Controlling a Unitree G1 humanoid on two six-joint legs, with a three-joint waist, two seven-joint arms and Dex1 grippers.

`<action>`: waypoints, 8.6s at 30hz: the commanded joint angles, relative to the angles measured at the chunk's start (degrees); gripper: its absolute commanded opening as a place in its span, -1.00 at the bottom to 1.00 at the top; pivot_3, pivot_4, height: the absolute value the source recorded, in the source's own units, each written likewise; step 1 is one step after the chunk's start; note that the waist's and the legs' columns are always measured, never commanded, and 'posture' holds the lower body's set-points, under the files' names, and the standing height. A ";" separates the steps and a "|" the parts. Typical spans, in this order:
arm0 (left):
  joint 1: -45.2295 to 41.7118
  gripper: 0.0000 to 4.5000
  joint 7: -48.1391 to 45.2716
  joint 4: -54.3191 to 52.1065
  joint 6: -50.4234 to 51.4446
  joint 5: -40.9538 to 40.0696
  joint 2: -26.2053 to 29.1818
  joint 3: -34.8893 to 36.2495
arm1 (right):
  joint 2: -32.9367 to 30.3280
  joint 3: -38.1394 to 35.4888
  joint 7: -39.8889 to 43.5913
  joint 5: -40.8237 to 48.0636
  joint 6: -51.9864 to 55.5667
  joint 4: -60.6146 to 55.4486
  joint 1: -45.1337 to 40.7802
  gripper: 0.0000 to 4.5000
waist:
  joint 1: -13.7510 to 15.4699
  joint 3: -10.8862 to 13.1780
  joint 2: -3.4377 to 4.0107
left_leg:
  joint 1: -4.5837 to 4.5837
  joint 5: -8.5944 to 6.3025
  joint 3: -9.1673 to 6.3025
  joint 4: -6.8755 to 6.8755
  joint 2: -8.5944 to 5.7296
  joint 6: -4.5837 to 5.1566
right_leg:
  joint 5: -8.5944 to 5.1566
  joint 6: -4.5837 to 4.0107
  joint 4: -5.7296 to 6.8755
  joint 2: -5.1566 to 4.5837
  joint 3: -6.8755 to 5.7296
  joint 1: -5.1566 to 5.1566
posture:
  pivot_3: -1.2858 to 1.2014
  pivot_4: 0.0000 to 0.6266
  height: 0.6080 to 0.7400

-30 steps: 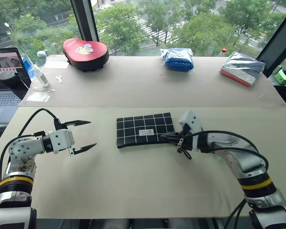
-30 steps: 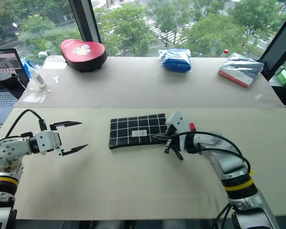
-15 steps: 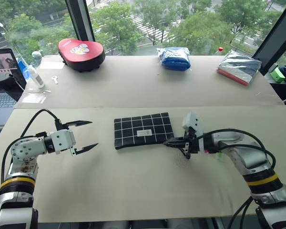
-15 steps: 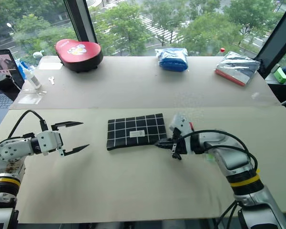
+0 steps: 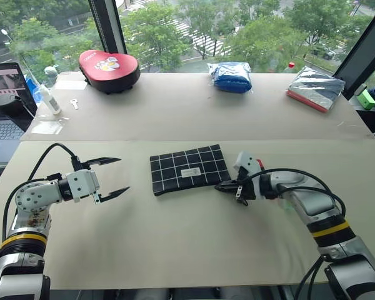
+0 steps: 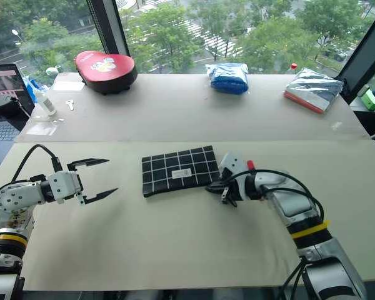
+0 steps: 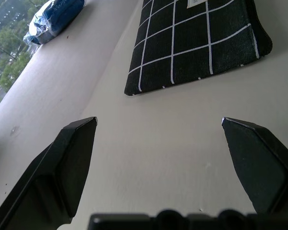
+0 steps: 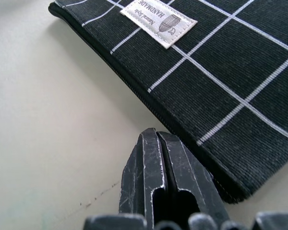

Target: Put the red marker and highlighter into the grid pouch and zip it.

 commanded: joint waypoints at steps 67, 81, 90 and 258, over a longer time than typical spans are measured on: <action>-11.28 1.00 22.82 1.61 -24.13 22.80 -8.66 -18.60 | 2.27 1.15 -4.09 -11.70 -6.42 5.67 -5.89 -0.97 | -0.01 -0.05 -0.04 | 0.09 0.01 0.04 0.13 -0.05 -0.01 | 0.02 0.01 0.15 -0.01 0.01 0.08 | 0.03 -0.52 1.00; -10.37 1.00 23.15 -0.89 -19.22 21.77 -8.48 -21.08 | 2.58 1.13 -4.39 -11.82 -6.56 6.30 -6.07 -0.97 | -0.01 -0.05 -0.04 | 0.10 0.01 0.04 0.14 -0.04 -0.01 | 0.02 0.01 0.16 -0.01 0.01 0.08 | 0.03 -0.52 1.00; -10.96 -0.12 21.75 -1.34 -16.08 20.27 -8.99 -21.93 | 2.35 0.79 -4.48 -11.72 -6.21 5.64 -5.38 -1.00 | 0.05 -0.05 -0.04 | 0.09 0.01 0.04 0.14 -0.04 0.00 | 0.02 0.01 0.16 -0.01 0.01 0.08 | 0.03 -0.52 1.00; 0.00 -1.00 23.35 -23.61 16.06 7.16 -19.24 -12.55 | -4.79 -32.04 -37.79 4.19 31.56 -19.78 21.27 0.99 | 1.38 -0.05 -0.01 | -0.06 -0.30 -0.01 0.61 0.00 0.55 | 0.05 0.03 0.02 -0.04 0.13 0.15 | 0.03 -0.52 1.00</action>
